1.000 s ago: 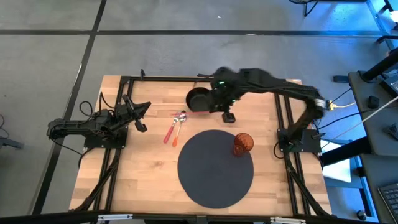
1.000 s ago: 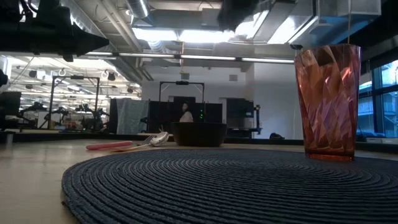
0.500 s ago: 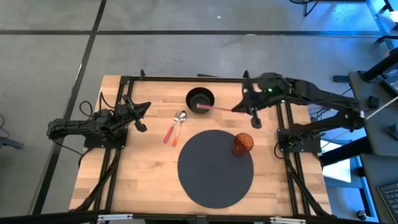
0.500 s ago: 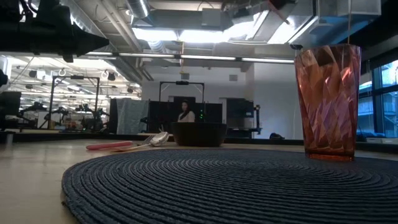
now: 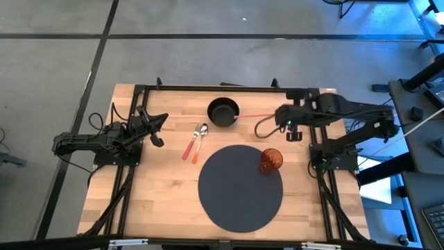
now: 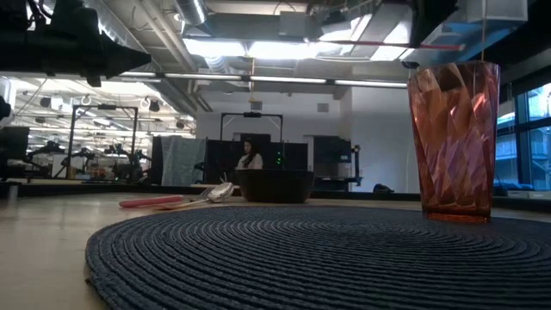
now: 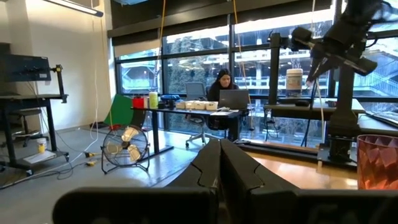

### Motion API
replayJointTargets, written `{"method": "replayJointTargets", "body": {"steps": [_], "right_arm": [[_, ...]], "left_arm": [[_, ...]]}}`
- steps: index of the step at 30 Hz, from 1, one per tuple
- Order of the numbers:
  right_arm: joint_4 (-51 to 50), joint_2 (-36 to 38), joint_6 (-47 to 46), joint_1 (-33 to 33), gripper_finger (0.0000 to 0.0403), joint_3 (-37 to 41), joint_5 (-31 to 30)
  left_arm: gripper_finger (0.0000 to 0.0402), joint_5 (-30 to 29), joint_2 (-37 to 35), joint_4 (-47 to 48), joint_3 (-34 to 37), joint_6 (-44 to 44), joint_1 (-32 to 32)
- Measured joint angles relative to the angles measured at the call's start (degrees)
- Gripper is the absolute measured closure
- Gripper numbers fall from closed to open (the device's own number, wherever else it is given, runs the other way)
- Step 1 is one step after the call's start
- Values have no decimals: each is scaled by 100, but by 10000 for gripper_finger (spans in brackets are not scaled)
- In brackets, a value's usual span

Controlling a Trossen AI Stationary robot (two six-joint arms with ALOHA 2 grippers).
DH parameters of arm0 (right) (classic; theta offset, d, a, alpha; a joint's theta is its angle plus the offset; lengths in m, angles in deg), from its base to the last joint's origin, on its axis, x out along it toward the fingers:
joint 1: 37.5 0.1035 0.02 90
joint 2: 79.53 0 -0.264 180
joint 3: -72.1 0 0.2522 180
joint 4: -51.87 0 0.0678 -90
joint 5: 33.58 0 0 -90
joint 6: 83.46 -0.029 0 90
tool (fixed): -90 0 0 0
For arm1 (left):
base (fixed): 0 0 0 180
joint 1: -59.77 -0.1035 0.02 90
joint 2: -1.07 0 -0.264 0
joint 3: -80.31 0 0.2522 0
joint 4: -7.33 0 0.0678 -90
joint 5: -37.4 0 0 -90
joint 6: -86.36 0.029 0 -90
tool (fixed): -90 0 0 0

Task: Pick & Place Utensil
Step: Put the orange straw into the brown glass on the gray mat

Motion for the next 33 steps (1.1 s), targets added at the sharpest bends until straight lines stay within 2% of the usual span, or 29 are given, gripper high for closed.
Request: {"method": "replayJointTargets", "body": {"steps": [3, 5, 8, 11, 18, 33], "right_arm": [[-247, -349, -123, 358, 403, -238, -568], [-292, -486, 315, 622, 403, -277, -676], [-276, -703, 828, 971, 403, -285, -1633], [-293, -895, 1499, 1230, 403, -253, -2249], [-295, -997, 2030, 1863, 403, -253, -3721], [-299, 19, 1984, 3361, 403, -253, -3973]], "left_arm": [[400, -3, 0, 8, 0, 0, 0], [400, -5, -1, 17, 0, 1, 0], [400, -3, 1, 31, -1, 1, 0], [400, -5, 1, 77, 0, 1, 0], [400, -29, -1, 75, 0, 47, 0], [400, -27, -1, 75, 0, 48, 0]]}}
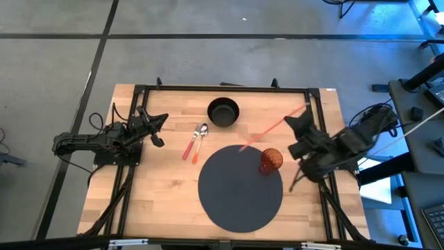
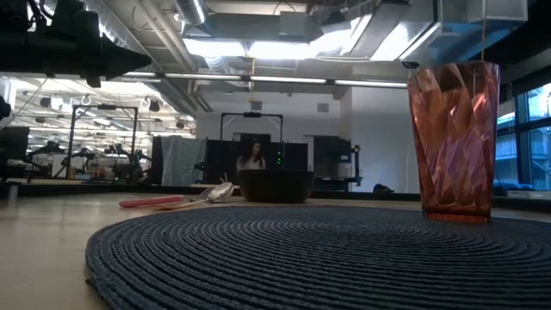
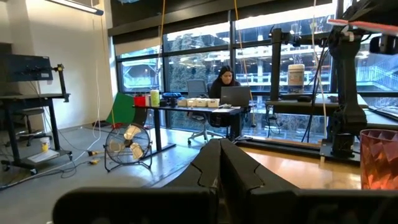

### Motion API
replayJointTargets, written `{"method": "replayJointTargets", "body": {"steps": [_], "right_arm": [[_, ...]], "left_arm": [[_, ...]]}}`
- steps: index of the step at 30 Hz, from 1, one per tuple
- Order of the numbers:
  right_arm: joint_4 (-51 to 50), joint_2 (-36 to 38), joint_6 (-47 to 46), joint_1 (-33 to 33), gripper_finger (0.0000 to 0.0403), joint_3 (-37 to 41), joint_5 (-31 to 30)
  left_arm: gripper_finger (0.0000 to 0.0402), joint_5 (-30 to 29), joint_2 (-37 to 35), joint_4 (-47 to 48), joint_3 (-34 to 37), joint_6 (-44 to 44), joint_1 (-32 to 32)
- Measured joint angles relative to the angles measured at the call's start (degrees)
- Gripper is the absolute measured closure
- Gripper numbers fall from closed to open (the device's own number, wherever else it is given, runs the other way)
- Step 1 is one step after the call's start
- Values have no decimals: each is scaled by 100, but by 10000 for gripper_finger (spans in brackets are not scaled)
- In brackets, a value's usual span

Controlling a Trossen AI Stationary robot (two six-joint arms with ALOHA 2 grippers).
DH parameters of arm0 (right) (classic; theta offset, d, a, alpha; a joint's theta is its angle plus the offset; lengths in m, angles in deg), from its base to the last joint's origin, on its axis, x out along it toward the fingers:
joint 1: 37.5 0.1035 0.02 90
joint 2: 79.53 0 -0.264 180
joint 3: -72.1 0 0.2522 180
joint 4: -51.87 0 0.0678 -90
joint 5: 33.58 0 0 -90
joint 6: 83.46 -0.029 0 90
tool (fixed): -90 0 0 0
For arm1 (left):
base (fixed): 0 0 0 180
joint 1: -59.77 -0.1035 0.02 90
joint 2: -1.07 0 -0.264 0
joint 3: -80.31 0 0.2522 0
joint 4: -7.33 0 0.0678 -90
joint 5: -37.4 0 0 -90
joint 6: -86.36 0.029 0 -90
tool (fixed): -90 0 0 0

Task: Pick & Place Utensil
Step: Put the orange straw into the brown glass on the gray mat

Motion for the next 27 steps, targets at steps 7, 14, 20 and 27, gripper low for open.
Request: {"method": "replayJointTargets", "body": {"steps": [7, 14, 20, 27], "right_arm": [[25, 20, -774, 337, 403, 7, 238], [183, 422, -3253, 354, 403, 7, 1315], [1940, 1087, -3526, 663, 403, 417, 1836], [4859, 2059, -2461, 700, 403, 2134, 2243]], "left_arm": [[400, -9, 0, 0, 0, -47, 0], [400, -13, 0, 0, -2, -138, 0], [400, -17, 2, 0, 0, -149, -2], [400, -19, 0, -2, 0, -151, -1]]}}
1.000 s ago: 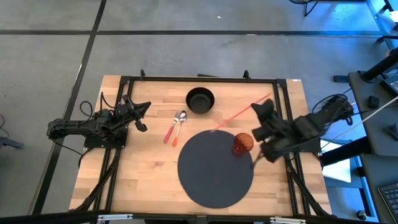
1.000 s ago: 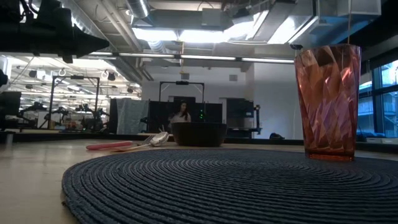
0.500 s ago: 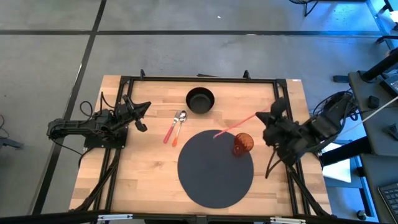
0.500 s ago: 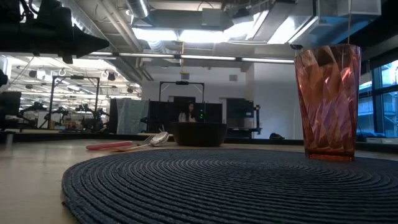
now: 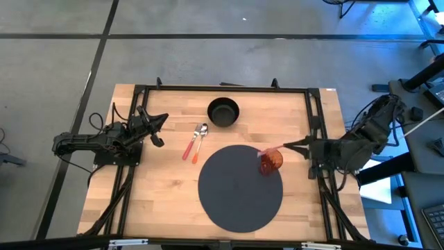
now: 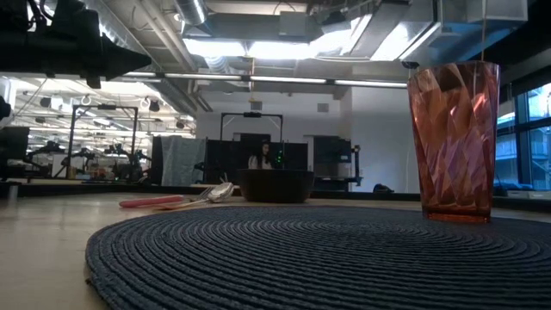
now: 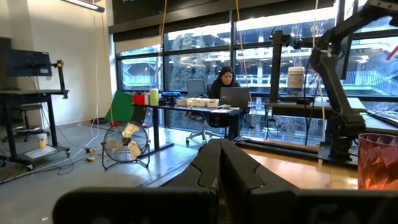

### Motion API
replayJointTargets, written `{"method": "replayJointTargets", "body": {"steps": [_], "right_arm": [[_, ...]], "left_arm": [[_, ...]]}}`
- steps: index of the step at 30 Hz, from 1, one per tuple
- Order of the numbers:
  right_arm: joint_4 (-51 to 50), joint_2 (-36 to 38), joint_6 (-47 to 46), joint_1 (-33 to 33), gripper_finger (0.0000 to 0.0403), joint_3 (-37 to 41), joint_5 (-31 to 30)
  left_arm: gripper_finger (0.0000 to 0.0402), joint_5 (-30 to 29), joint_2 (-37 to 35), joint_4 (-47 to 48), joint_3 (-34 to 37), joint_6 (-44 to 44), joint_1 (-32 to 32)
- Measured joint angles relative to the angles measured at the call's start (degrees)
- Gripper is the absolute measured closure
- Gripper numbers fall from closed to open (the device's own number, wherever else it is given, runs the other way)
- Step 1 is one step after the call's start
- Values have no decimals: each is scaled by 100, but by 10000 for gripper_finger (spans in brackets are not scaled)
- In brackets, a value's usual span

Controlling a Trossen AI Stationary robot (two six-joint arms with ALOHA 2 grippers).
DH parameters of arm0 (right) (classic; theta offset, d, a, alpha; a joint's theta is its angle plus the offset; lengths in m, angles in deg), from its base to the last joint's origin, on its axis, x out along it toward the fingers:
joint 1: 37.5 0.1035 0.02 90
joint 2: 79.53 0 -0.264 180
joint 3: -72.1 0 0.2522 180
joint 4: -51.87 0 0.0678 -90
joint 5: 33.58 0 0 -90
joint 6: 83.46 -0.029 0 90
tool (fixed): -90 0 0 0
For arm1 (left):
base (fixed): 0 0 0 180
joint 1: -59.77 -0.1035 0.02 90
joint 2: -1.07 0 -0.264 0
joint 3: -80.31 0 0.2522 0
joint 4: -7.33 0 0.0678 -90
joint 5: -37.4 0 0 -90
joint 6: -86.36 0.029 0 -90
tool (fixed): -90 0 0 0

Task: Pick & Place Utensil
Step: Put the orange straw into the brown glass on the gray mat

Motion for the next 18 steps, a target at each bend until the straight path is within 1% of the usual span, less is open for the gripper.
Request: {"method": "replayJointTargets", "body": {"steps": [3, 6, 12, 18], "right_arm": [[1352, 462, 577, -6, 403, 917, 260], [2566, 895, 827, -105, 403, 1781, 623], [4094, 1502, 905, -249, 403, 3137, 1189], [5518, 1693, 967, -456, 403, 4384, 1279]], "left_arm": [[400, 1, 2, 2, 0, 0, -1], [400, 1, 2, 2, 0, 0, -1], [400, 1, 1, 1, 0, 45, 1], [400, 1, 1, 1, 0, 44, 0]]}}
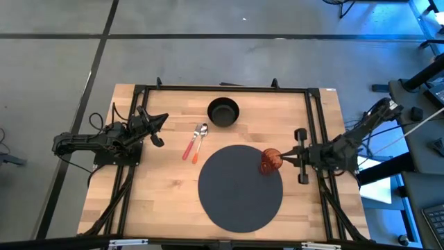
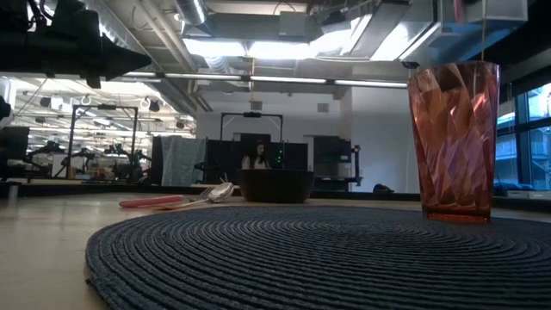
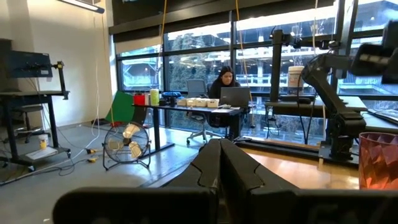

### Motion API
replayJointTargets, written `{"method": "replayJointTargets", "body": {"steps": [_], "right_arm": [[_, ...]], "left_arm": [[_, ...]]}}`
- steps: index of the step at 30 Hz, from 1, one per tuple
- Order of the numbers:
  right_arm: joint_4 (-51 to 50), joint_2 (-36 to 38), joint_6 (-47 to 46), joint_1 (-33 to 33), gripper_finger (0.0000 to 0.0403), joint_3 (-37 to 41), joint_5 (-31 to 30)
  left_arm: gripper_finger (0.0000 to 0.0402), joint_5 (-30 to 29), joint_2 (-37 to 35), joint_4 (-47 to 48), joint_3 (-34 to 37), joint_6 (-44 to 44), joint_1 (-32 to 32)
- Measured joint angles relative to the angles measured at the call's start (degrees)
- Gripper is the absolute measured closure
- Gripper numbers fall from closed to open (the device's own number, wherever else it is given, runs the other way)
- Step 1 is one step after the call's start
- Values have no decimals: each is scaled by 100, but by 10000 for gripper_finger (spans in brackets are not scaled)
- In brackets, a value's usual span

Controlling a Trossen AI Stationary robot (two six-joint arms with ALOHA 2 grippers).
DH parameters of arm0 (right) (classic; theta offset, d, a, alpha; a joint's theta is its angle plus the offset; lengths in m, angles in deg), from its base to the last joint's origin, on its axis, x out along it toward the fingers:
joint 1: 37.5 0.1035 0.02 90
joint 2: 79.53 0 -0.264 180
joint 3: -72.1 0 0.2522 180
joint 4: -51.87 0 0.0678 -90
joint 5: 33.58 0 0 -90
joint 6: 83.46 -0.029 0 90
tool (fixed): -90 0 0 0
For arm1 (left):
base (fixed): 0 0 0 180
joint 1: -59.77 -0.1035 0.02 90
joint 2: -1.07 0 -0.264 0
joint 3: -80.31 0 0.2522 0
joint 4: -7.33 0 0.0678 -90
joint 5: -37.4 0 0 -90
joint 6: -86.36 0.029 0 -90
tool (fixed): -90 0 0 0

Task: Pick & Place Utensil
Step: Put the orange straw into the brown glass on the gray mat

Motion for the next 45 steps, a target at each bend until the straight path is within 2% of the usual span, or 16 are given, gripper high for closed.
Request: {"method": "replayJointTargets", "body": {"steps": [3, 7, 14, 21, 28, 36, 45], "right_arm": [[666, 44, -107, -129, 403, 478, 197], [1053, 41, -165, -269, 403, 775, 362], [1029, -105, -598, -396, 403, 782, 420], [925, -593, -1046, -581, 403, 779, 422], [917, -884, -1024, -751, 403, 779, 423], [809, -929, -1113, -946, 402, 779, 523], [681, -929, -1695, -969, 383, 779, 559]], "left_arm": [[400, 0, 0, 1, 0, 0, 0], [400, 0, -1, -1, 0, 6, 1], [400, -140, -1, -1, 0, 20, -1], [400, -67, 0, 2, 0, -20, 1], [400, -76, 1, 45, 0, -28, 1], [400, -143, 1, 43, 0, 61, 1], [400, -136, 1, 38, 0, 10, 1]]}}
